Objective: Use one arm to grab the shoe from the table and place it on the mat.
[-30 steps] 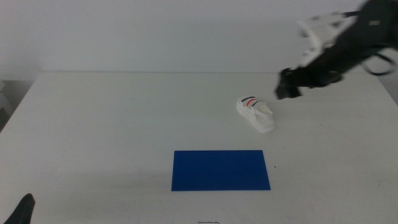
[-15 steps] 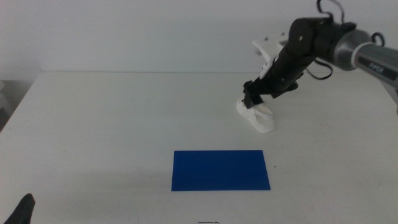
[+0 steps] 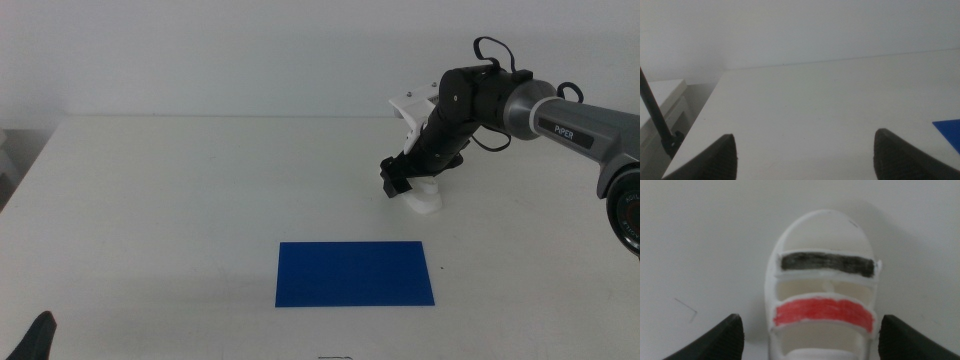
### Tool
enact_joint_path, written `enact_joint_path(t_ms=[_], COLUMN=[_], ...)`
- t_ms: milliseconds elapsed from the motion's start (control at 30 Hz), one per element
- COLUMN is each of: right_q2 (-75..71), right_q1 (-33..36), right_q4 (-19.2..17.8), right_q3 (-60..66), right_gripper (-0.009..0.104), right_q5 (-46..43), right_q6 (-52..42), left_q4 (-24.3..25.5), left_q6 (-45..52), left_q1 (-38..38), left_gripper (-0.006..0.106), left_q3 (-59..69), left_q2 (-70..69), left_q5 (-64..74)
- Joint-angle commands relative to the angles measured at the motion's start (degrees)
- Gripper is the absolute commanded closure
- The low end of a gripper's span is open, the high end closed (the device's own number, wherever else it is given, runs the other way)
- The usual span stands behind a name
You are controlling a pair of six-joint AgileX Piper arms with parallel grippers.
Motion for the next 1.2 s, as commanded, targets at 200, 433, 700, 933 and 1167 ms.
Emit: enact_joint_path(t_ms=[200, 433, 700, 933, 1167], right_q2=[-7.2, -19.2, -32.2, -29.3, -26.7], right_q1=[-0.1, 1.5, 11.8, 19.5, 20.8], right_q4=[-2.8, -2.5, -3.1, -4.1, -4.0], right_q3=[-2.0, 5.9, 24.4, 24.4, 24.4], right_gripper=[0.097, 0.096, 0.096, 0.096, 0.096], right_q5=[1.9, 2.2, -4.7, -4.4, -3.2], right_q6=[2.5, 5.5, 7.9, 0.5, -24.0], left_q4=[-0.5, -0.5, -0.5, -0.5, -0.5], left_q6=[-0.8, -0.8, -0.8, -0.8, -0.8], left_q1=[-0.2, -0.2, -0.2, -0.2, -0.2], left_gripper=[0.007, 0.007, 0.007, 0.007, 0.007], left_q3=[-0.2, -0.2, -0.2, -0.2, -0.2], left_q2=[-1.1, -1.1, -1.1, -1.1, -1.1], left_q5=[-4.8, -4.8, -4.8, -4.8, -4.8])
